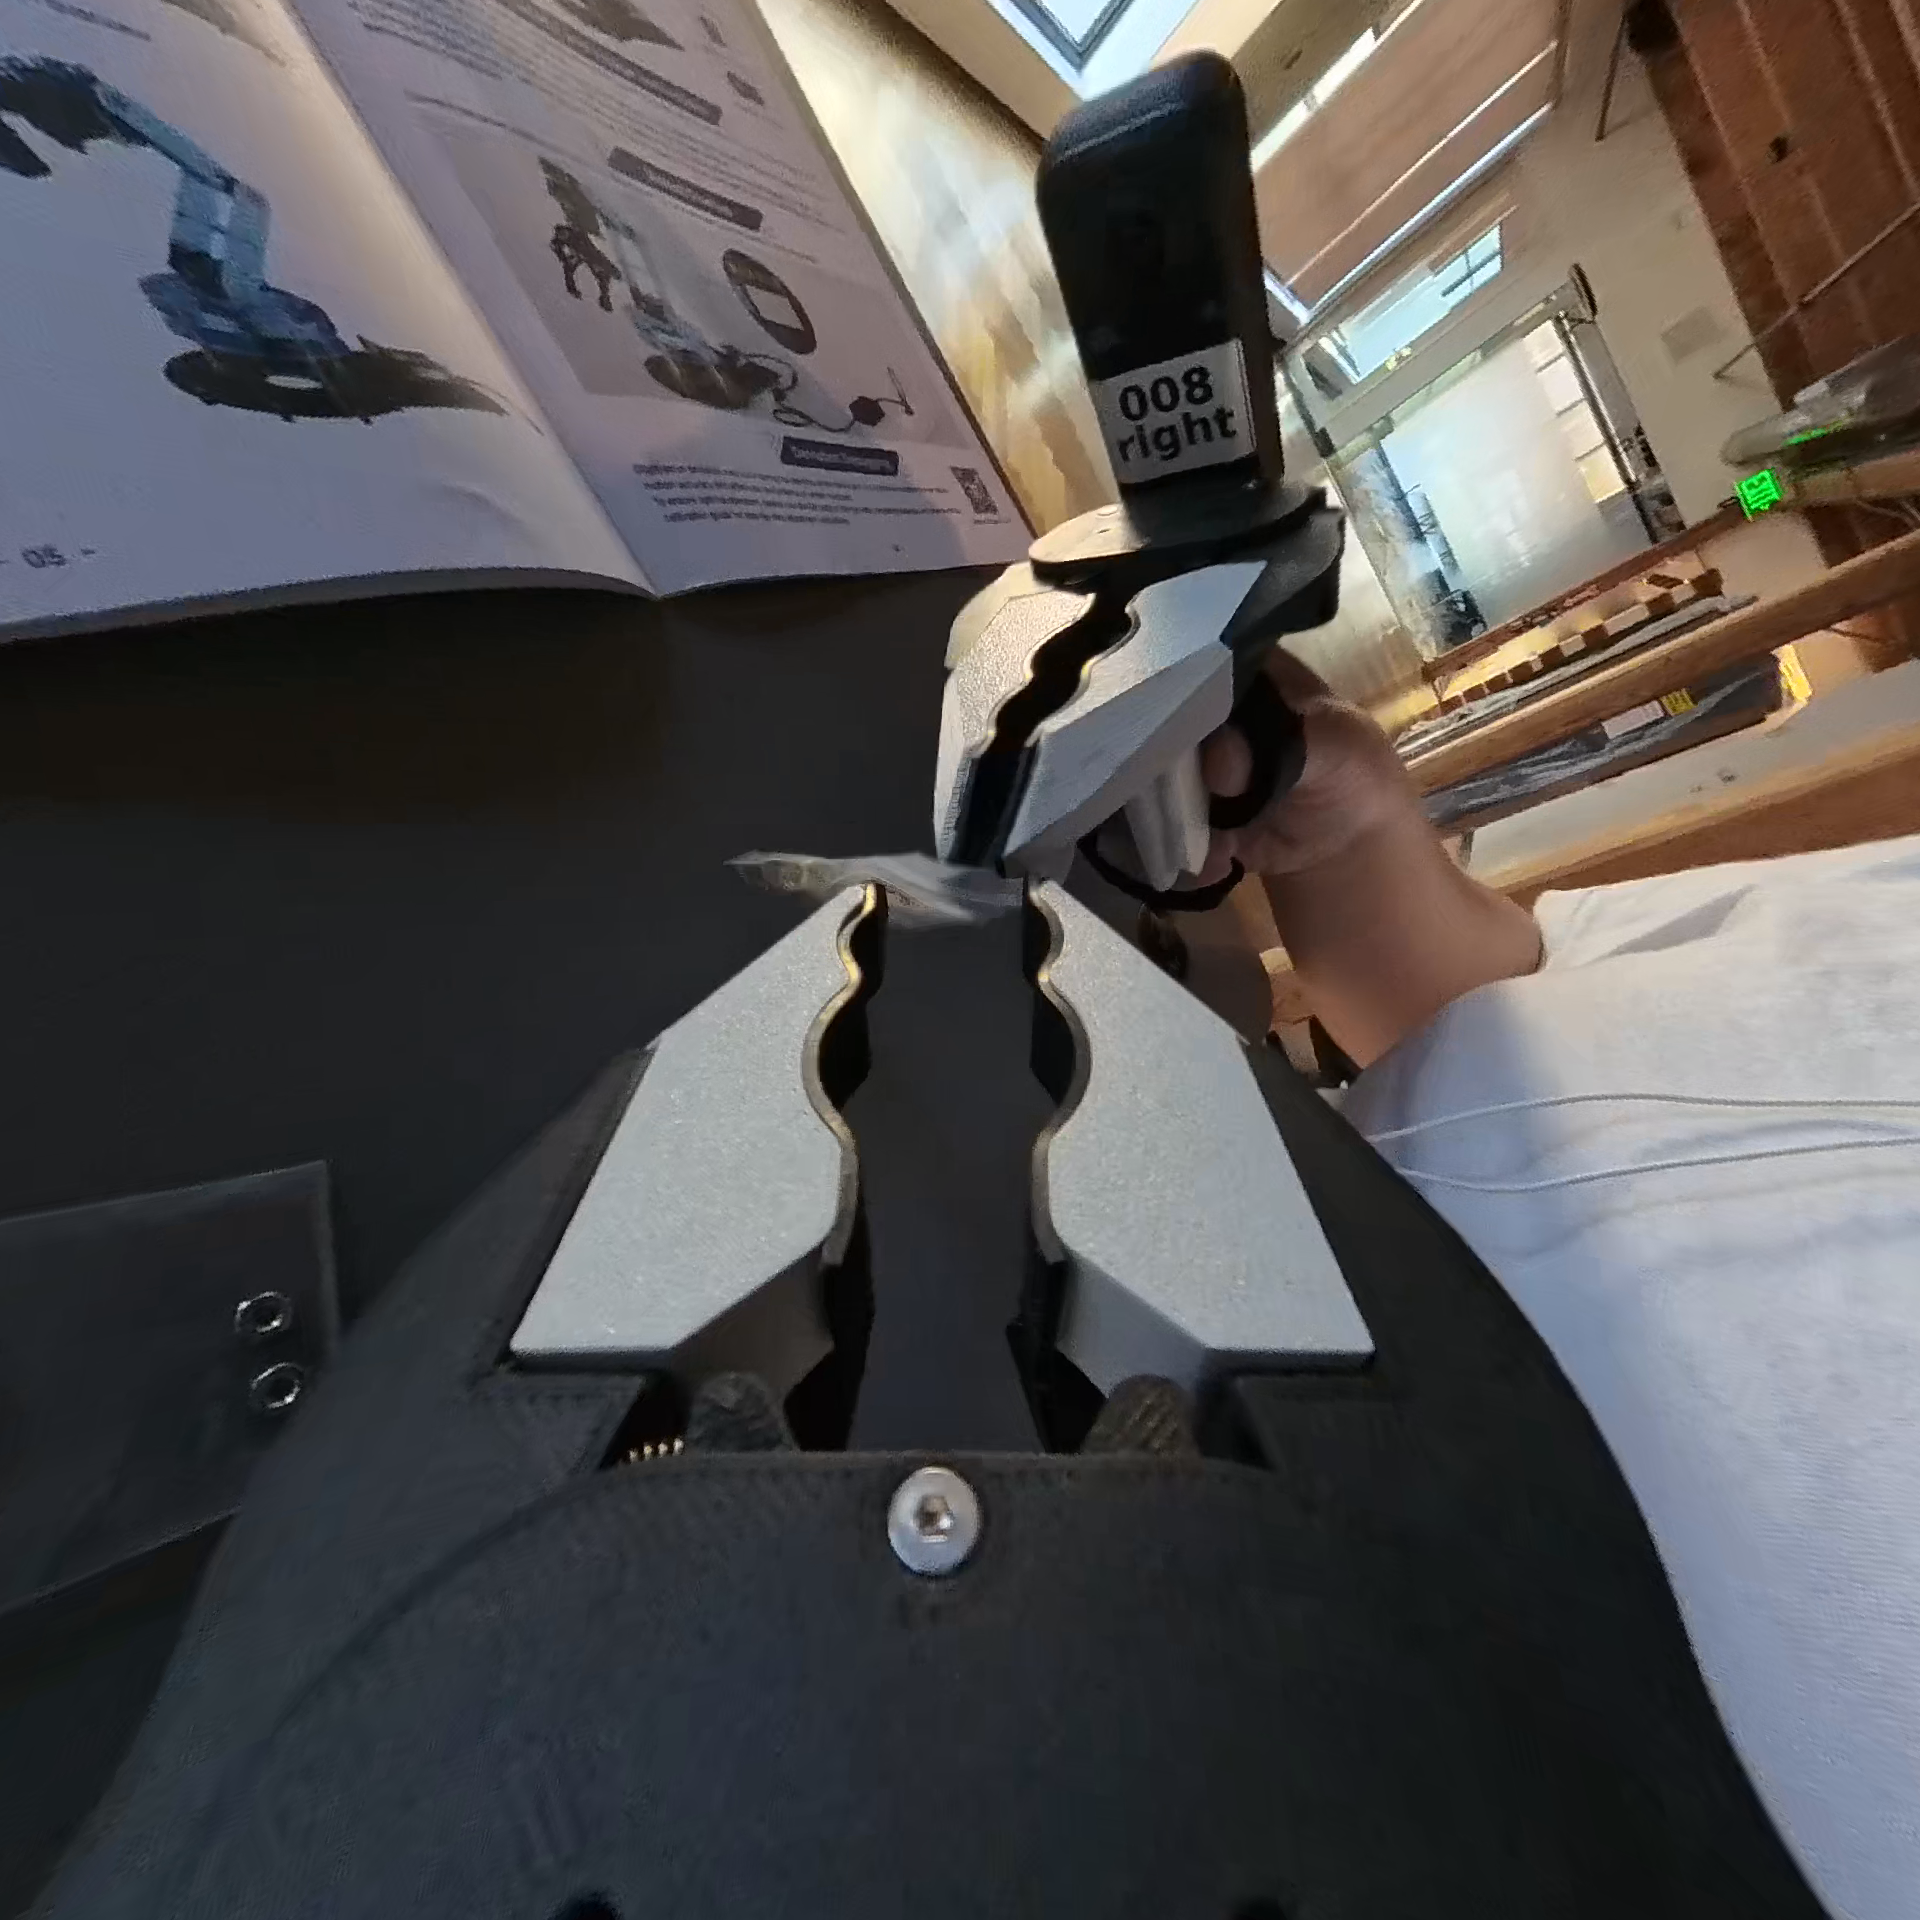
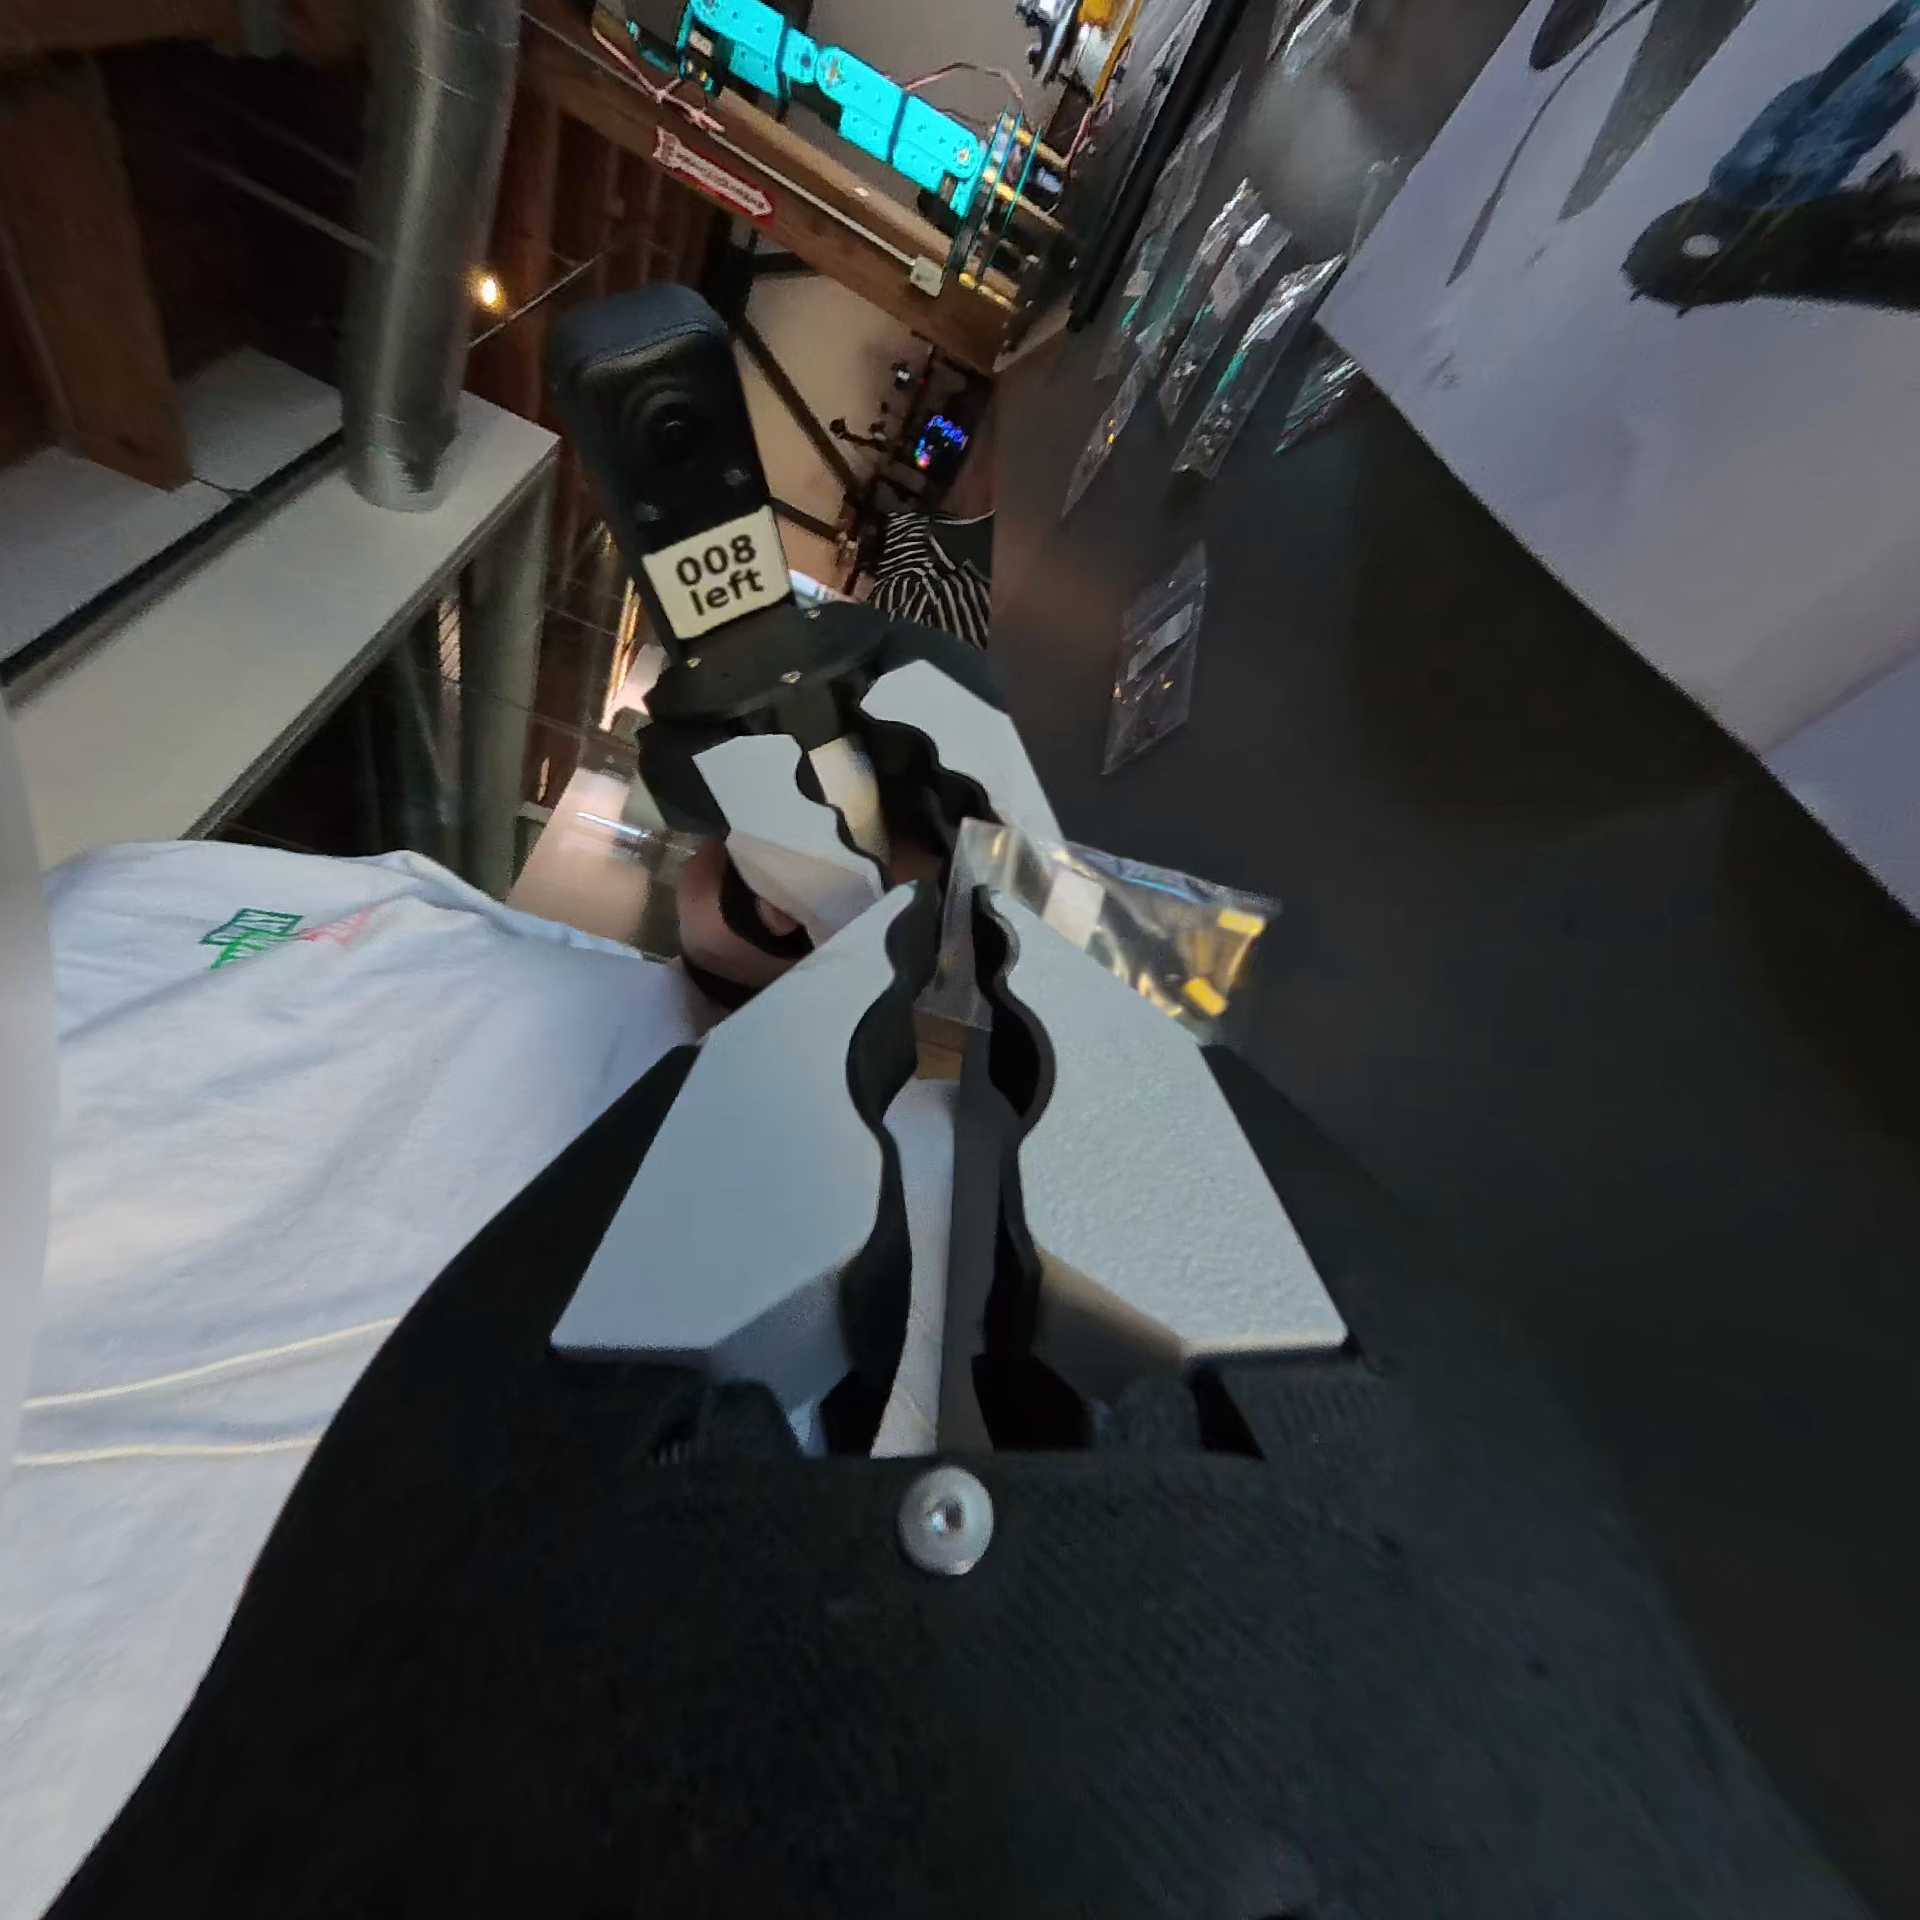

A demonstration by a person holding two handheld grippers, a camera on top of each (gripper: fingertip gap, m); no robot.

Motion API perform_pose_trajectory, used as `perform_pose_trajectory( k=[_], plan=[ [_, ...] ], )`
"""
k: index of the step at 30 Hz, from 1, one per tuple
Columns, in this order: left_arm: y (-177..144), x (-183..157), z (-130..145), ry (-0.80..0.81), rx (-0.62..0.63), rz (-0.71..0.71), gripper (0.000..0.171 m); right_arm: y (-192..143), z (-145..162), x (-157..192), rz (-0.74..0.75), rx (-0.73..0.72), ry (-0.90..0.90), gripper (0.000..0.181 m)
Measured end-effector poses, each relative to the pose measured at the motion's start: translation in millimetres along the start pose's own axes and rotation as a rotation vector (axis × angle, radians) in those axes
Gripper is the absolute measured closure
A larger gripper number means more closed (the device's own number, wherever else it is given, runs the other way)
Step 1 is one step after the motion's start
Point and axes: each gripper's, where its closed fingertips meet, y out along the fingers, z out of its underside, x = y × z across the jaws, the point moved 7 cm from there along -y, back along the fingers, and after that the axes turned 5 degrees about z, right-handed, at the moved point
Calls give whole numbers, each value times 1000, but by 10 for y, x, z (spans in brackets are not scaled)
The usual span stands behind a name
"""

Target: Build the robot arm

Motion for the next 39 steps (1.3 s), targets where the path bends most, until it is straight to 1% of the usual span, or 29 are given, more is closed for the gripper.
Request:
perform_pose_trajectory(
  k=[6,9,13,15,18,21,23,28,31,35,39],
  plan=[
    [34,32,85,15,18,21,152,12,38,-37,-12,35,9,176],
    [38,43,83,21,12,32,154,-9,39,-79,37,43,-21,178],
    [43,78,90,-7,7,61,166,-56,44,-80,98,59,-108,177],
    [42,94,88,-19,-1,73,171,-85,38,-85,135,59,-165,174],
    [51,125,84,-19,-1,65,171,-105,50,-119,161,85,-199,169],
    [80,139,83,-27,13,71,171,-99,50,-132,118,87,-181,166],
    [97,126,69,-29,11,84,171,-98,20,-128,79,59,-146,166],
    [117,119,31,-9,-13,90,161,-107,-28,-147,90,39,-147,167],
    [135,118,24,-4,-29,125,160,-132,-37,-140,74,50,-146,170],
    [133,93,-19,16,-62,156,160,-193,-44,-164,96,61,-166,171],
    [151,101,-43,25,-63,156,162,-217,-27,-157,52,71,-128,171]
  ],
)
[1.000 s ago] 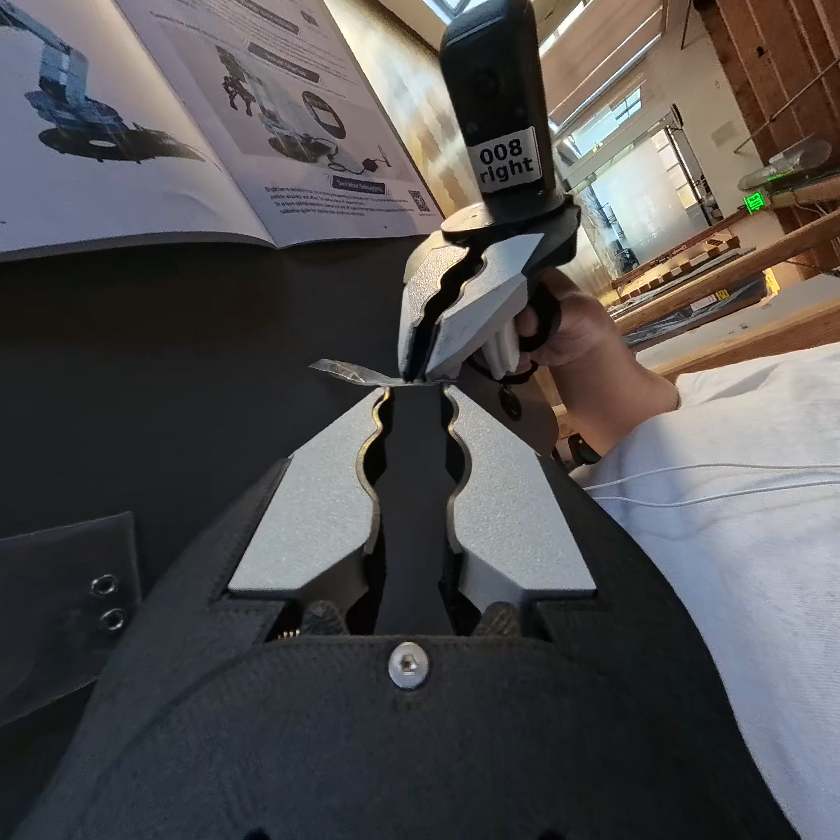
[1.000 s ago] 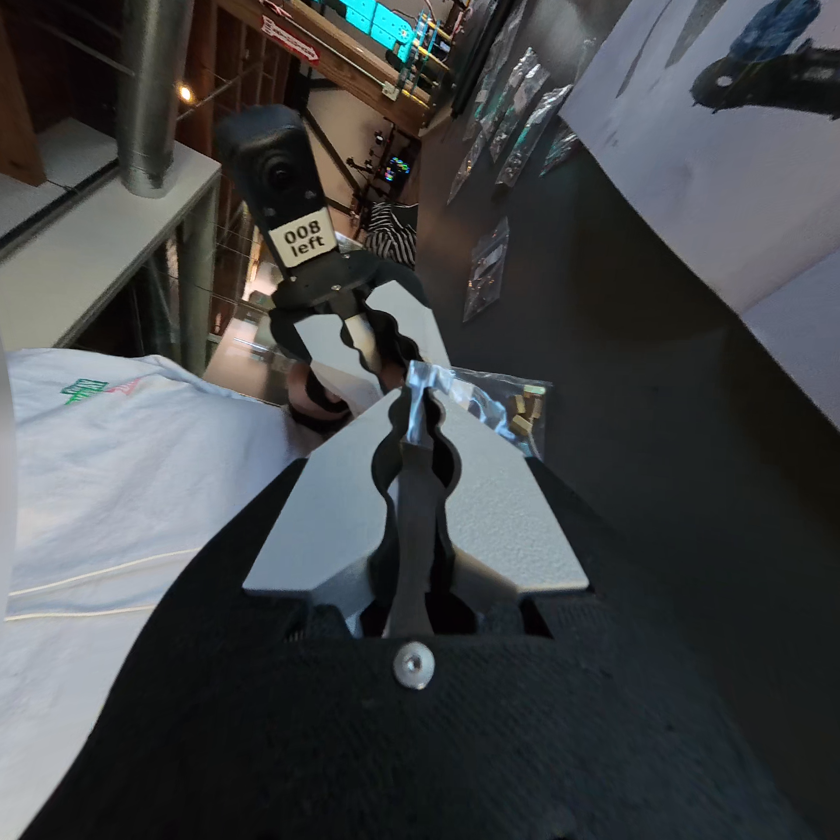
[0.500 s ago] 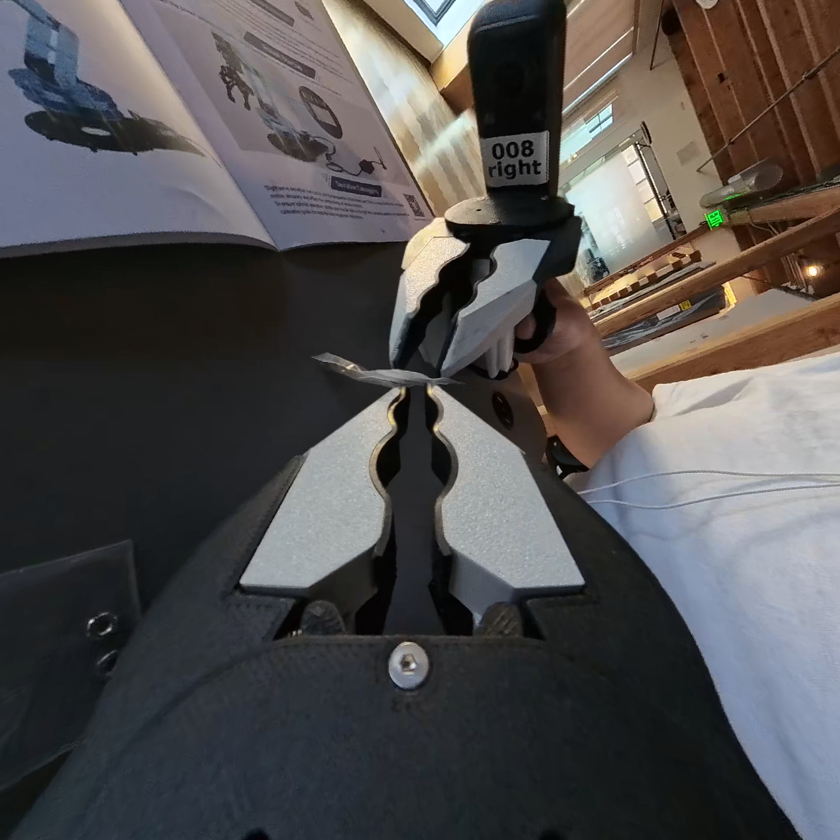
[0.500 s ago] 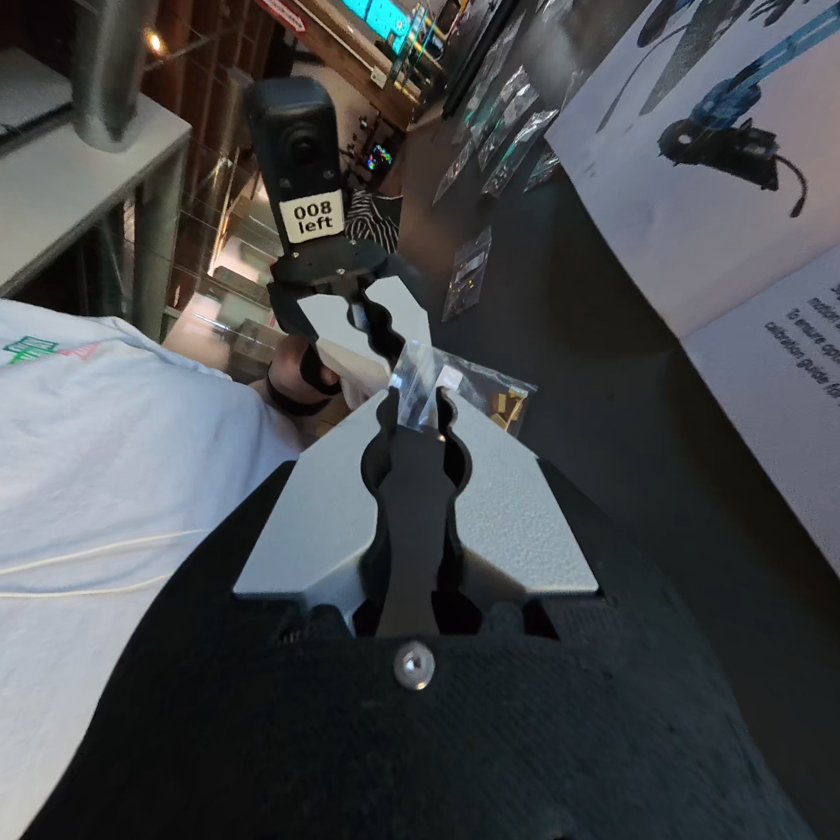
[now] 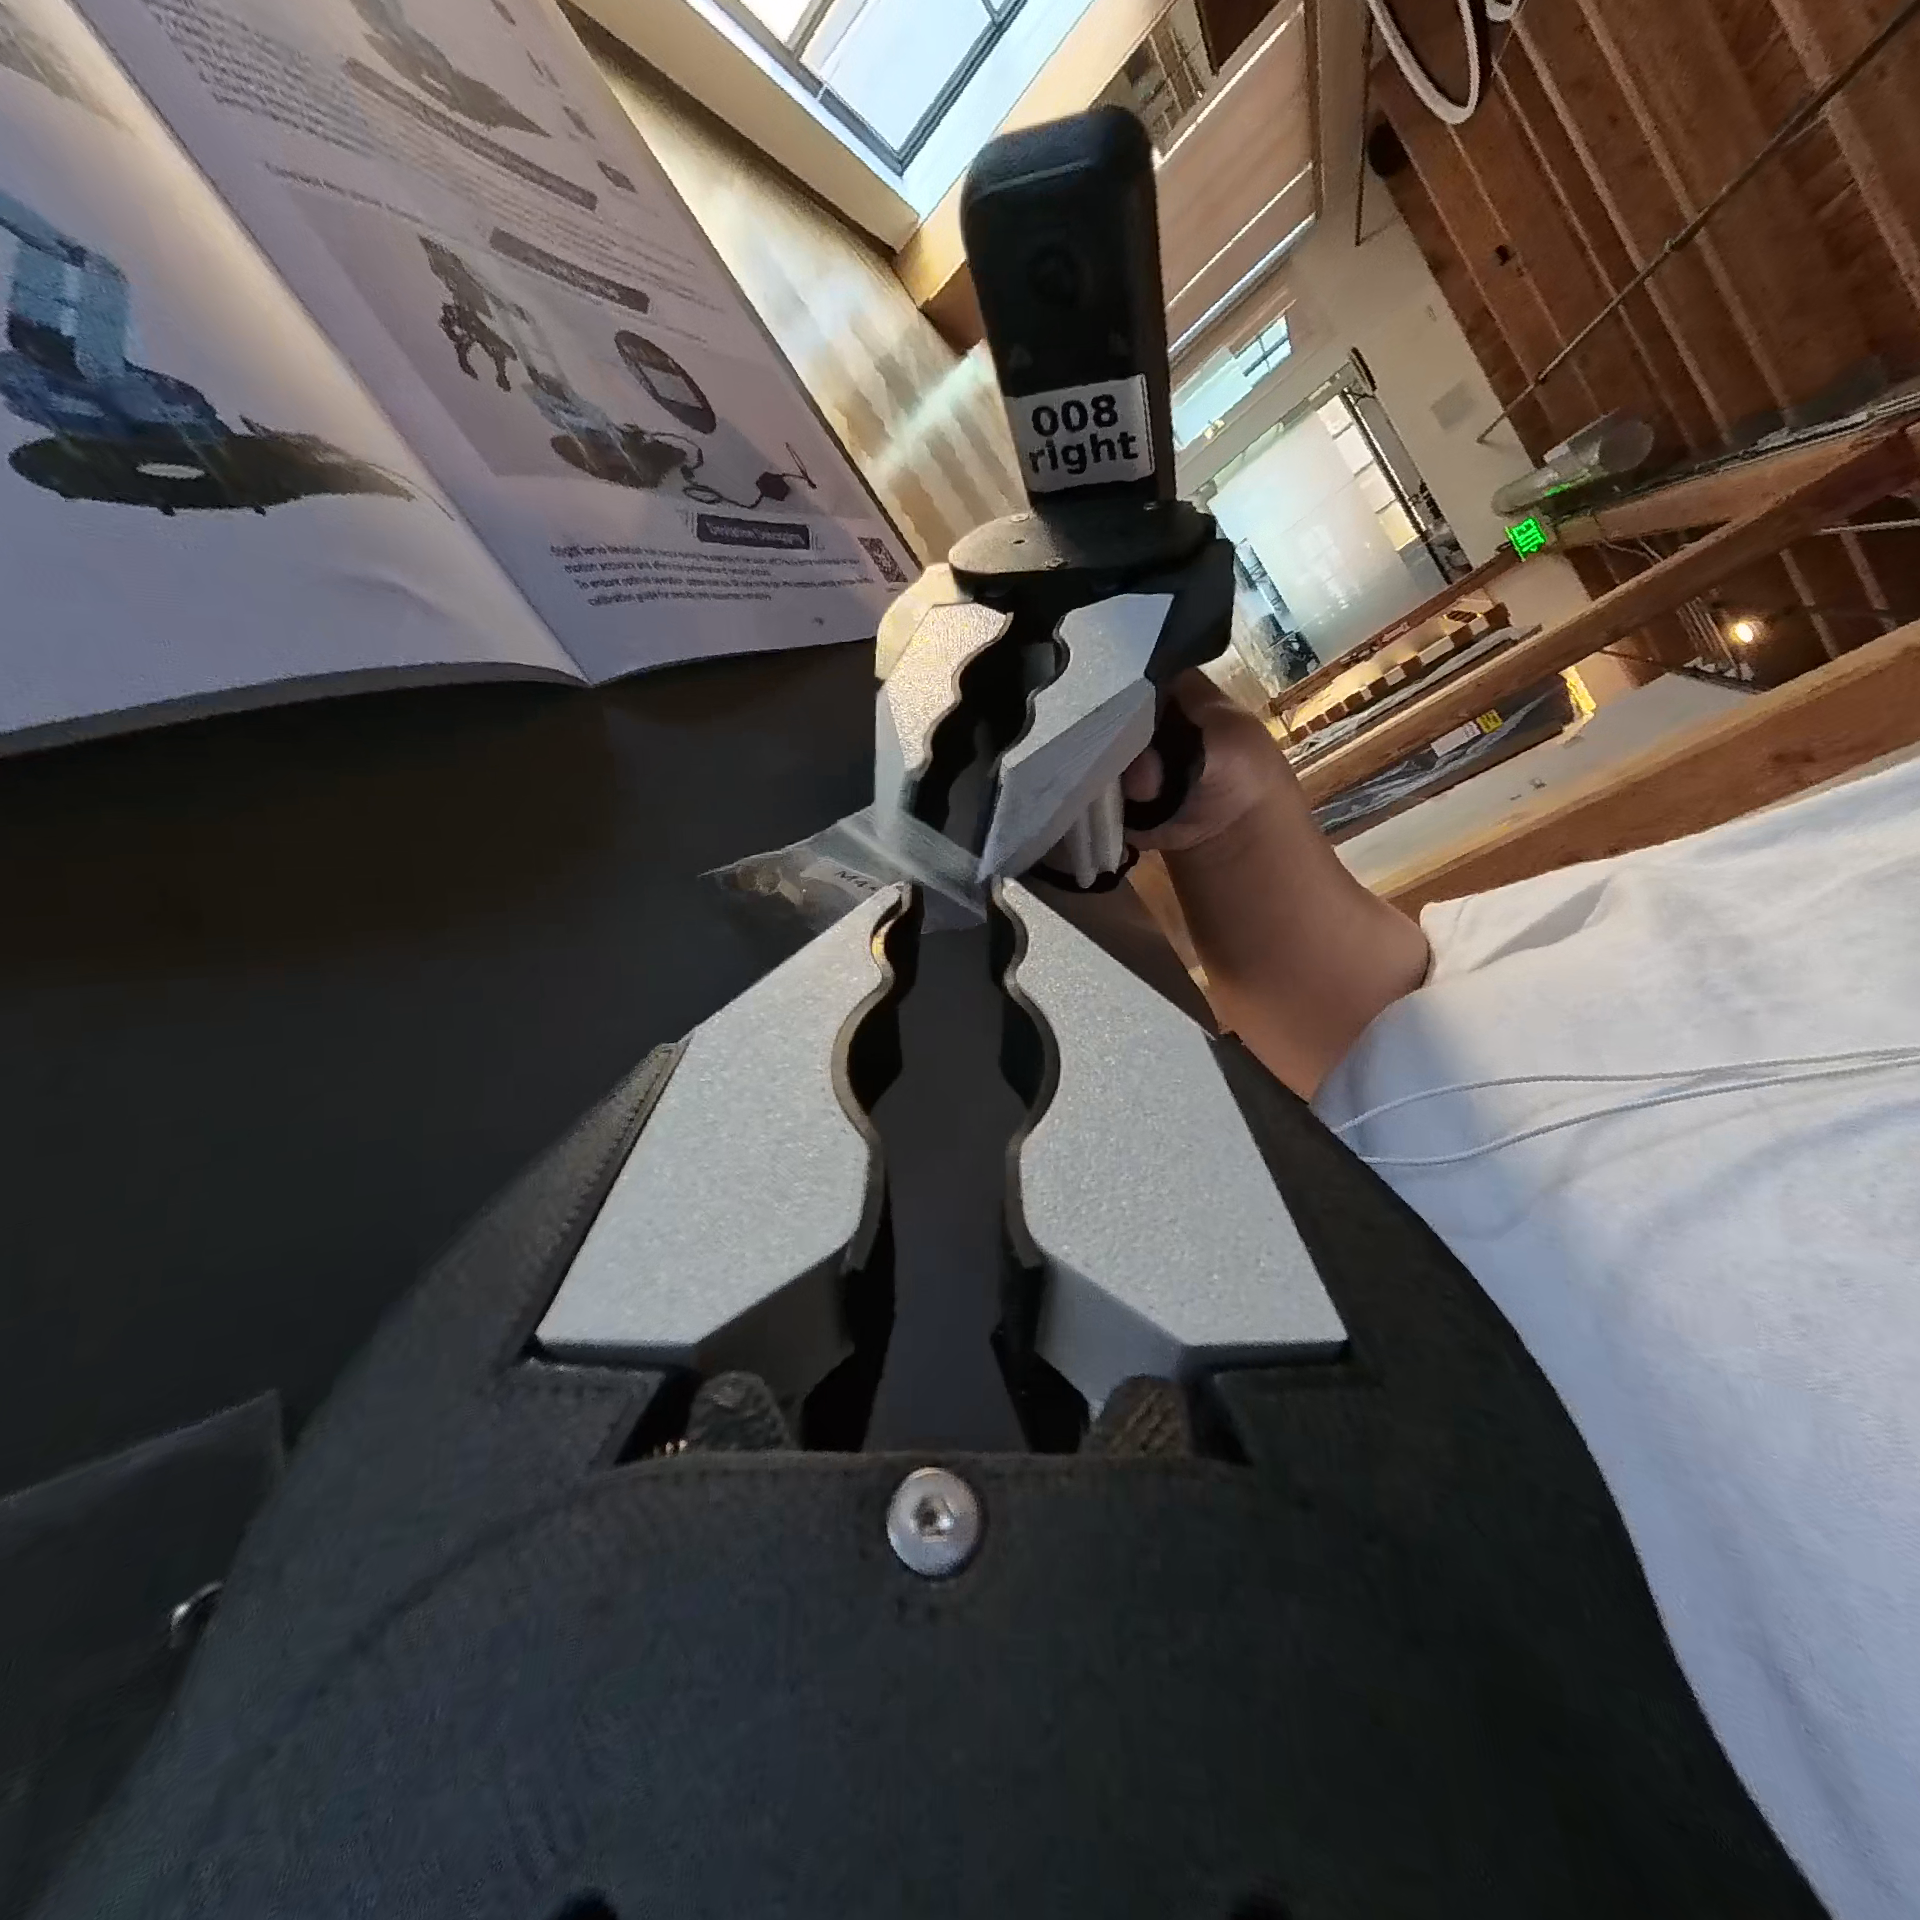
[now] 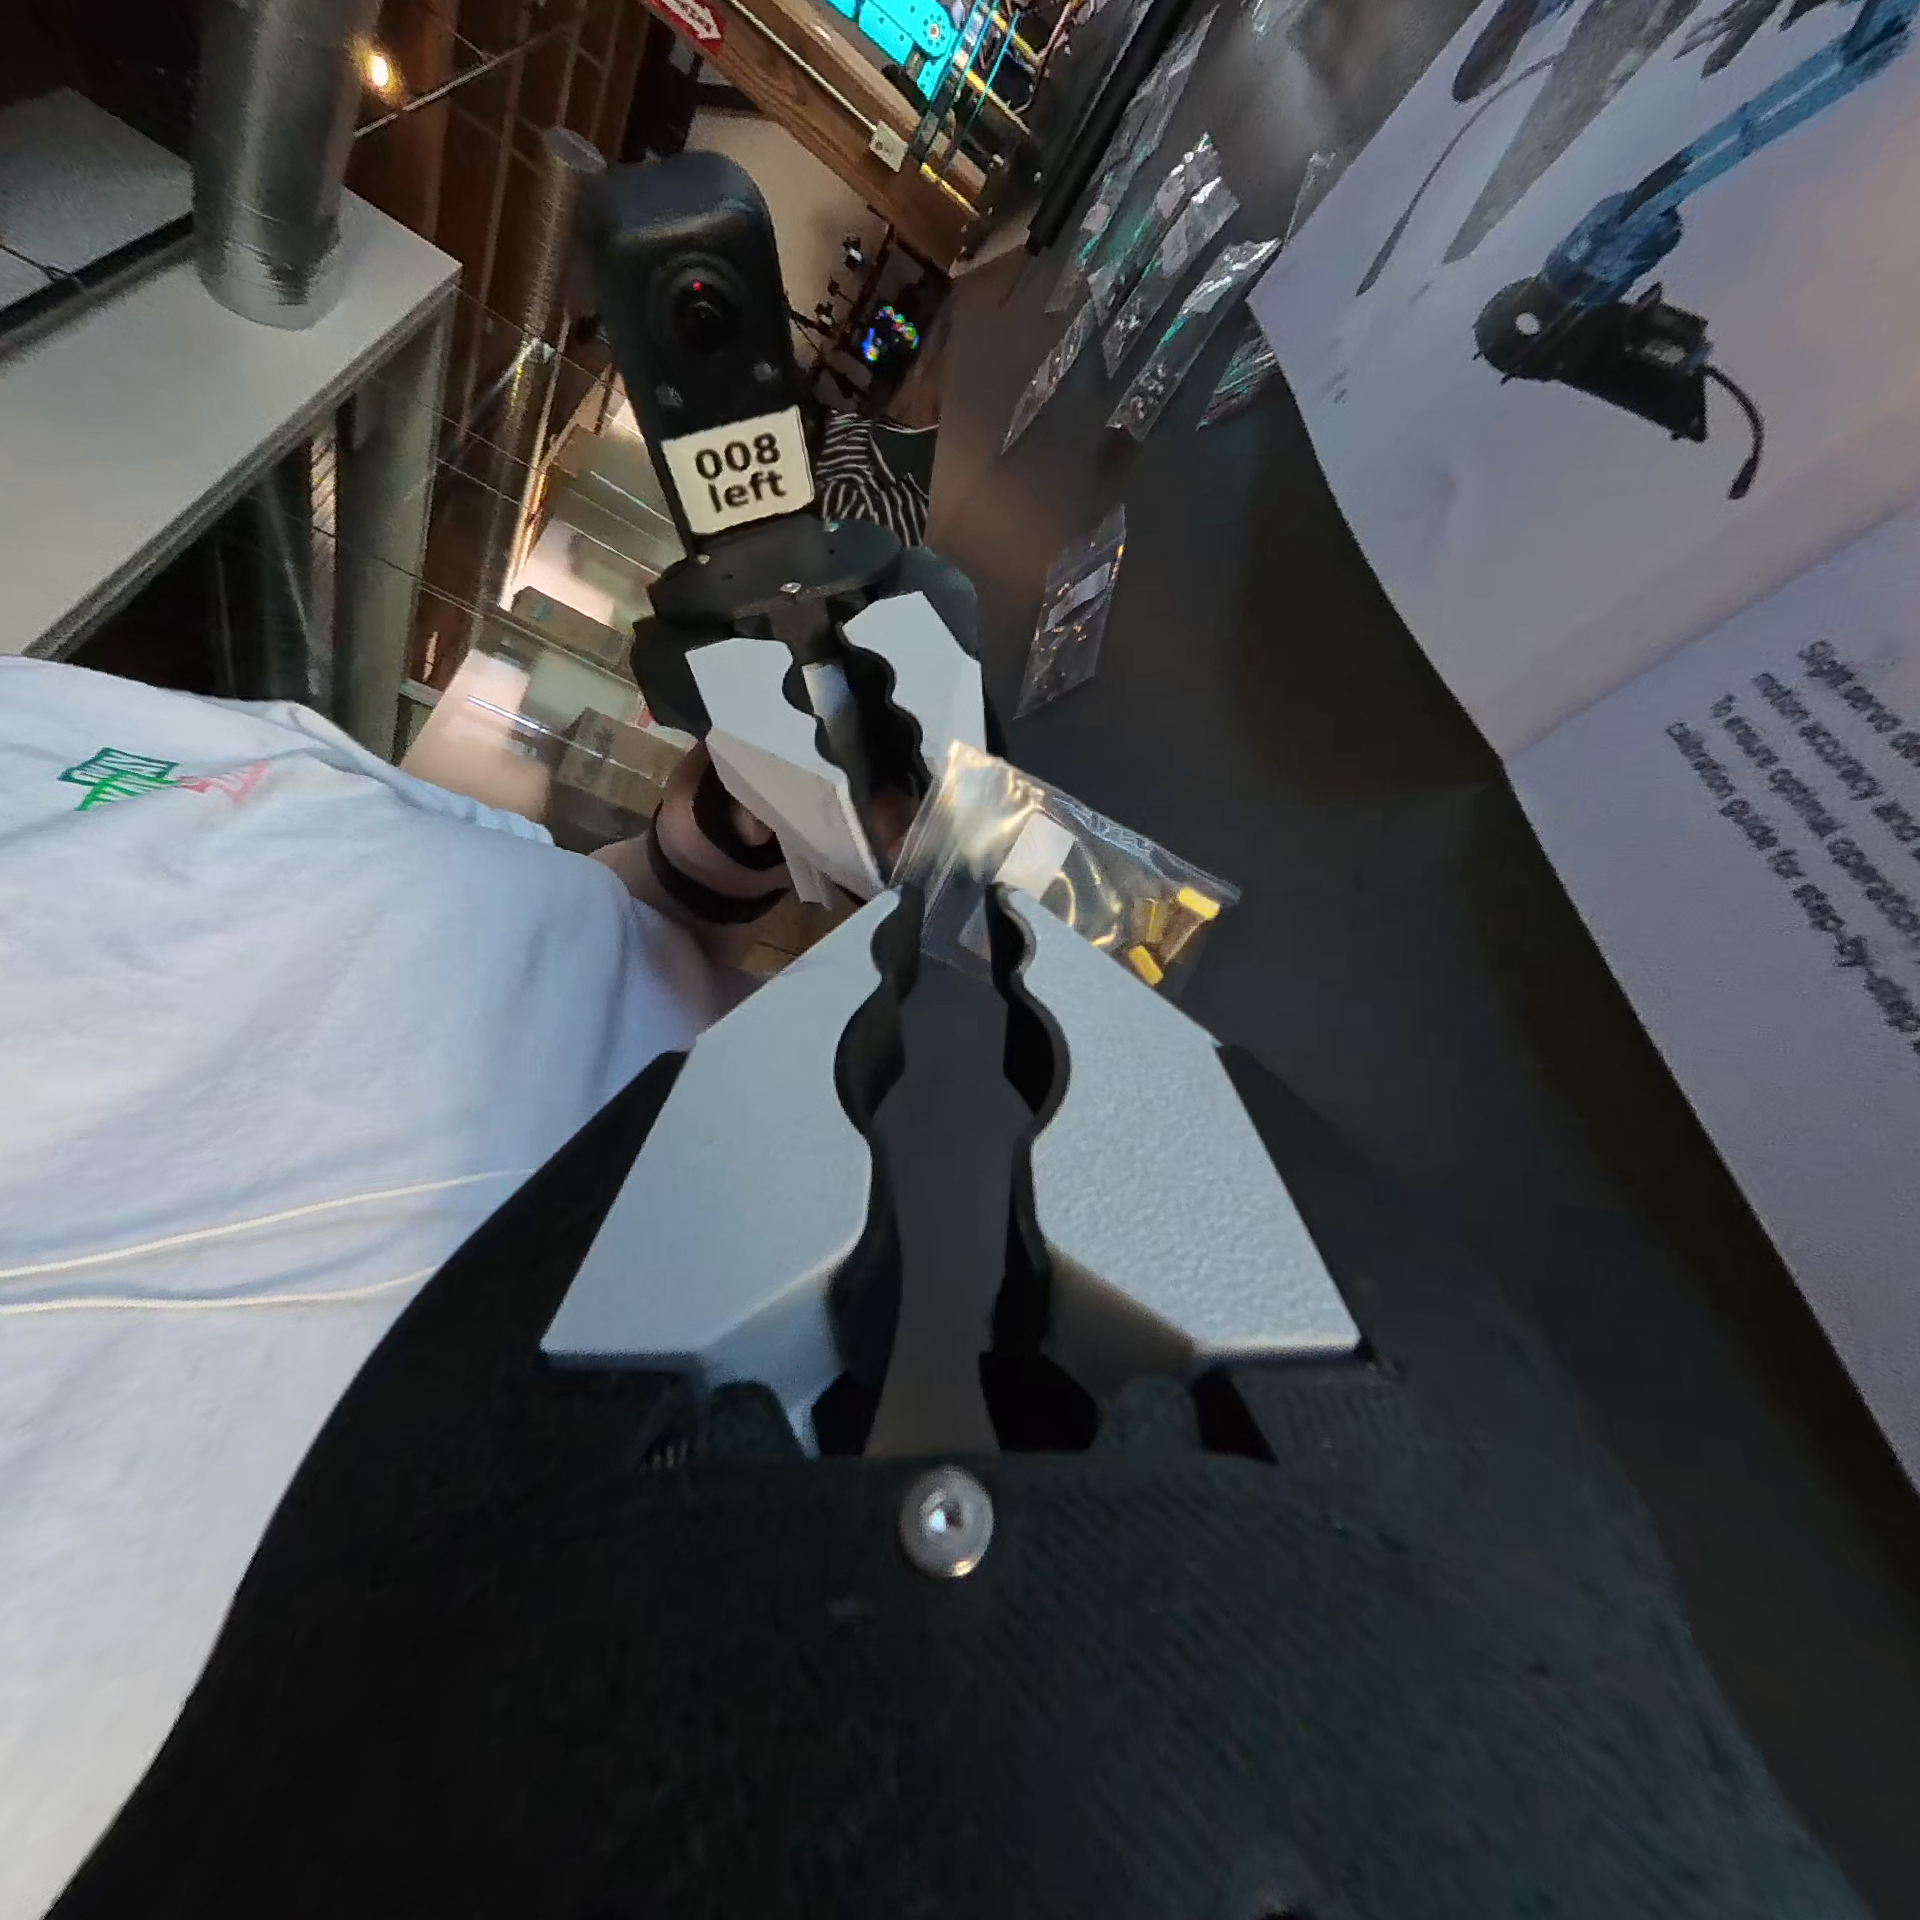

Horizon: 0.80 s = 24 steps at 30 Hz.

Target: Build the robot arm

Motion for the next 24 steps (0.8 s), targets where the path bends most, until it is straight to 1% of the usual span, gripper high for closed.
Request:
perform_pose_trajectory(
  k=[7,14,17,24],
  plan=[
    [42,33,-34,-34,-9,33,162,-50,1,-16,-28,-21,16,171],
    [92,64,-34,-144,-23,108,158,-50,23,-1,12,8,-55,172],
    [96,72,-45,-173,-34,130,158,-57,19,18,40,-2,-112,172],
    [120,65,-56,-160,-21,132,159,-65,28,44,118,-9,-198,173]
  ],
)
